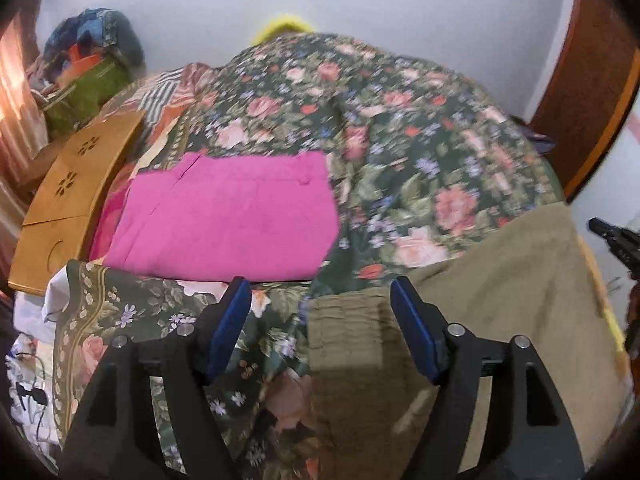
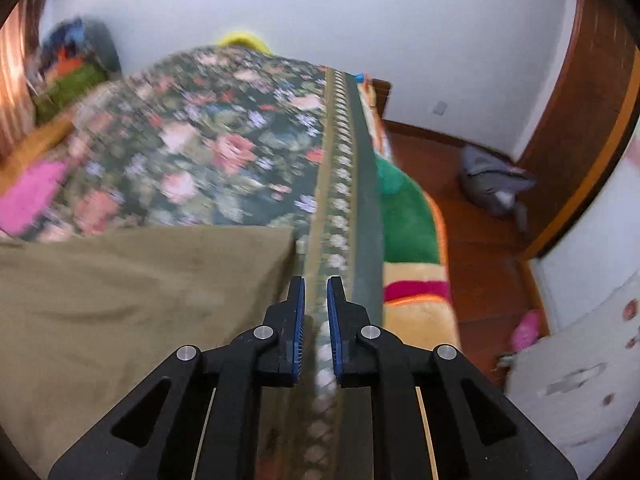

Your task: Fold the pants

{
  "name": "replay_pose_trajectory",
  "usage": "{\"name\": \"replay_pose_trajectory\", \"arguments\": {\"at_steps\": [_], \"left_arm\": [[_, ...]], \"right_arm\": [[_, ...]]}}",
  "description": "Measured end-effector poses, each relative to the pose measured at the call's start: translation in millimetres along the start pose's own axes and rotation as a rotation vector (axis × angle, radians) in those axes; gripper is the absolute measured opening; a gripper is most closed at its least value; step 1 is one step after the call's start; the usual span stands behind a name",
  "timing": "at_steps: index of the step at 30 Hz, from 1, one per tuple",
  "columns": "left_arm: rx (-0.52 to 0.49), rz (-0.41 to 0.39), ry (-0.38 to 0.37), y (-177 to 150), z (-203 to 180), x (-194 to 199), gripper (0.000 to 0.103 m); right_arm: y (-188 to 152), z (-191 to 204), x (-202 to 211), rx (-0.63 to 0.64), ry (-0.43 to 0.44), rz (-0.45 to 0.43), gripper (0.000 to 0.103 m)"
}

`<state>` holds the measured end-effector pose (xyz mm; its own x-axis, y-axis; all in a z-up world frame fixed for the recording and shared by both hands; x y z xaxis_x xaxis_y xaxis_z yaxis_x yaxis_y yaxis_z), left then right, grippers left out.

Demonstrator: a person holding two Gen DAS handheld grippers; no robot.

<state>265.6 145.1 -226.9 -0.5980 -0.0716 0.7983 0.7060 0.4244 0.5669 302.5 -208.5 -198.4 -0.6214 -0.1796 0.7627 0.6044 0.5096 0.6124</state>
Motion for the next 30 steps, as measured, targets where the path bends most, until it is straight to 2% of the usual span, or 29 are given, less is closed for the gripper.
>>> {"name": "replay_pose_trajectory", "arguments": {"at_steps": [5, 8, 9, 10, 14, 15, 18, 19, 25, 30], "left_arm": [[-0.035, 0.000, -0.055, -11, -18, 24, 0.073], [-0.052, 0.046, -0.115, -29, -33, 28, 0.074], [-0.066, 0.069, -0.129, -37, -41, 26, 0.074], [-0.079, 0.082, -0.129, -44, -46, 24, 0.074], [-0.140, 0.155, -0.127, -75, -65, 10, 0.074], [-0.160, 0.146, -0.104, -81, -68, 9, 0.075], [-0.205, 0.103, -0.059, -94, -75, 11, 0.076], [-0.208, 0.096, -0.051, -98, -76, 12, 0.076], [-0.174, 0.109, -0.083, -102, -68, 18, 0.076], [-0.174, 0.082, -0.072, -105, -61, 36, 0.078]], "right_arm": [[3, 26, 36, 0.007, 0.124, -0.059, 0.012], [-1, 53, 50, 0.018, 0.233, -0.073, 0.024], [-4, 63, 54, 0.025, 0.266, -0.072, 0.031], [-7, 73, 56, 0.035, 0.292, -0.067, 0.036], [-26, 104, 53, 0.083, 0.364, -0.007, 0.036], [-33, 110, 51, 0.096, 0.379, 0.022, 0.036], [-54, 121, 46, 0.132, 0.381, 0.081, 0.036], [-58, 121, 49, 0.135, 0.372, 0.074, 0.036], [-71, 116, 60, 0.104, 0.364, 0.092, 0.036], [-82, 113, 71, 0.084, 0.349, 0.099, 0.036]]}}
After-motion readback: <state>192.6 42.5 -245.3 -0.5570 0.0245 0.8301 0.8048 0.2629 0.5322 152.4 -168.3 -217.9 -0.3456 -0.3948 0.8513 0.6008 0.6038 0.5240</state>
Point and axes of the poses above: each gripper's, at about its wrist camera, not at the fingertips, and x roughly against the way its jaws point, z to its left, y to its top, the point moved 3 cm from there along -x, roughly the way its jaws point, and after that the axes turned 14 degrees about x, right-handed, at the moved point
